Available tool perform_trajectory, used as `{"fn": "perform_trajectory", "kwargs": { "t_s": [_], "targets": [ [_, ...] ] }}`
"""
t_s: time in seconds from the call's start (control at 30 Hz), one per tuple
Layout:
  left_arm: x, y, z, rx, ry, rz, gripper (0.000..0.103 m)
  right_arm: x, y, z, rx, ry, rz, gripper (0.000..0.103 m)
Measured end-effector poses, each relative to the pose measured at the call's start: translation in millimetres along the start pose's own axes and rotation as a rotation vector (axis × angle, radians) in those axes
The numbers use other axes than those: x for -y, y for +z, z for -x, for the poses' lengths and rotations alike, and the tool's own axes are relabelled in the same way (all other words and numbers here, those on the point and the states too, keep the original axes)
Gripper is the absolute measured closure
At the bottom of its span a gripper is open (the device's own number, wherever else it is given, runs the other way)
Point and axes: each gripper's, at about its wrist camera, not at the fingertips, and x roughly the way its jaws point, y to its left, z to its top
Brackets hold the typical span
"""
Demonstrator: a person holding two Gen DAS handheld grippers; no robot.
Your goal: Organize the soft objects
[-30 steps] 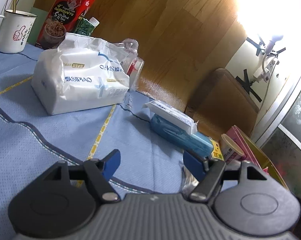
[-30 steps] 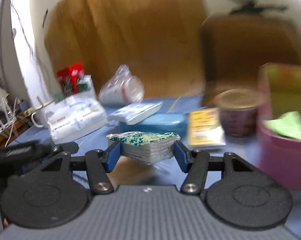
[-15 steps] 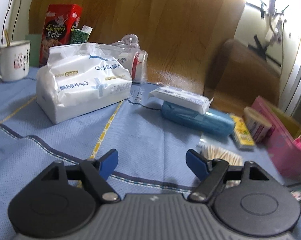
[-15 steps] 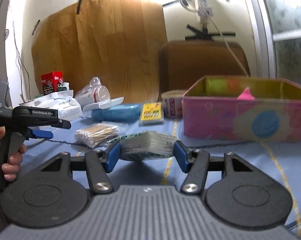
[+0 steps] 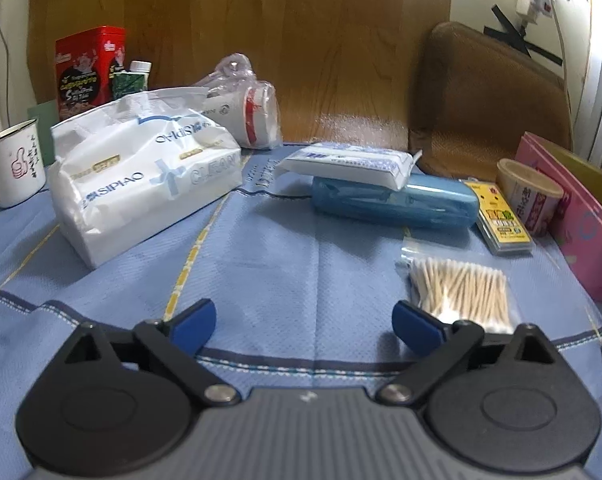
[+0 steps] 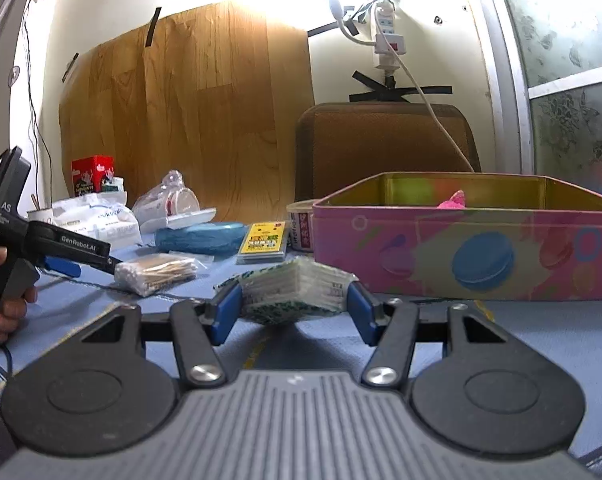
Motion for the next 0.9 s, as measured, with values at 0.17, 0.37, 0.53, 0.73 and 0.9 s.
{"fn": "perform_trajectory", "kwargs": {
  "t_s": [0.17, 0.37, 0.53, 0.73, 0.9],
  "targets": [
    [-3, 0, 0, 0.005, -0.023, 0.019, 0.002, 6, -3, -7, -0.034, 0.019, -0.038, 0.044],
    [-3, 1, 0, 0.007, -0.033, 0.02, 0.001, 3, -4, -7, -0.03, 0.024, -0.023, 0.044],
    [-3, 0, 0, 0.009, -0.047, 0.019, 0.001, 5, -1, -10, -0.02, 0.03, -0.032, 0.044],
    [-1, -1, 2, 0.01, -0.067, 0.009, 0.001, 8, -1, -11, -0.022, 0.03, -0.034, 0.044],
    [-4, -2, 4, 0.015, -0.101, 0.022, 0.001, 8, 0, -12, -0.03, 0.023, -0.026, 0.044]
  ]
}}
